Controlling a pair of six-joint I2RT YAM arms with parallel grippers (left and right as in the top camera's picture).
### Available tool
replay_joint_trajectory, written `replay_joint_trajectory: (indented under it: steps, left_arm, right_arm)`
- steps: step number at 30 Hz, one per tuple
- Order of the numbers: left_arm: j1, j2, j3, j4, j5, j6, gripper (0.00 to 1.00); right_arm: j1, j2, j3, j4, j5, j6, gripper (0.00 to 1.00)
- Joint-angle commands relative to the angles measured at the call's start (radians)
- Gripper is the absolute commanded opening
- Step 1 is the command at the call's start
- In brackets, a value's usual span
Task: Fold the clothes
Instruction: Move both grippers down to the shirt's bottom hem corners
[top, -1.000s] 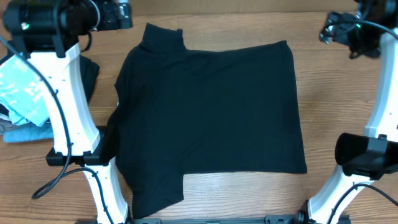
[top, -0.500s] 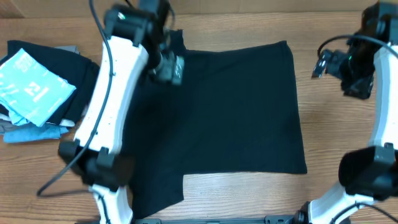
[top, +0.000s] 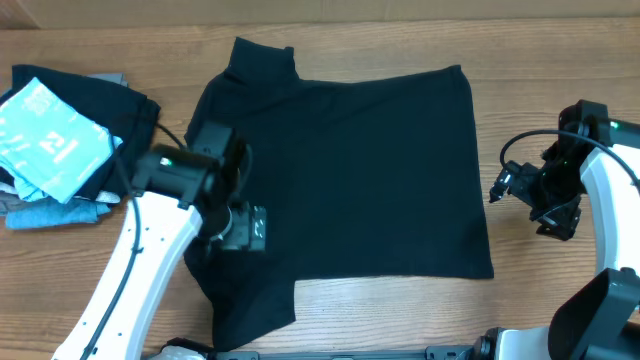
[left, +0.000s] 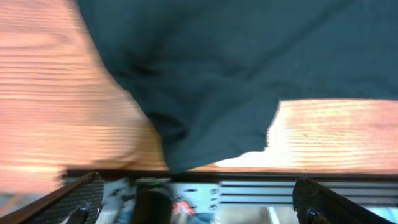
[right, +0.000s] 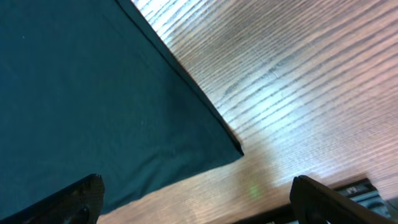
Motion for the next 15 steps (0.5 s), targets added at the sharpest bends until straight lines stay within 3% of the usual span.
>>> replay_joint_trajectory:
  steps: [1,9,15]
  left_arm:
    - [0.006,-0.002,-0.256,0.104,0.206,-0.028,1.00]
    - [0.005,-0.018,-0.495,0.281,0.274,-0.067,1.00]
    - [0.005,-0.018,-0.557,0.342,0.223,-0.148,1.00]
  right_arm:
    - [0.000,-0.008,-0.063,0.077,0.006,0.028,1.00]
    - [0.000,-0.008,-0.106,0.132,0.007,0.047,1.00]
    - [0.000,-0.007,-0.122,0.171,0.006,0.057,1.00]
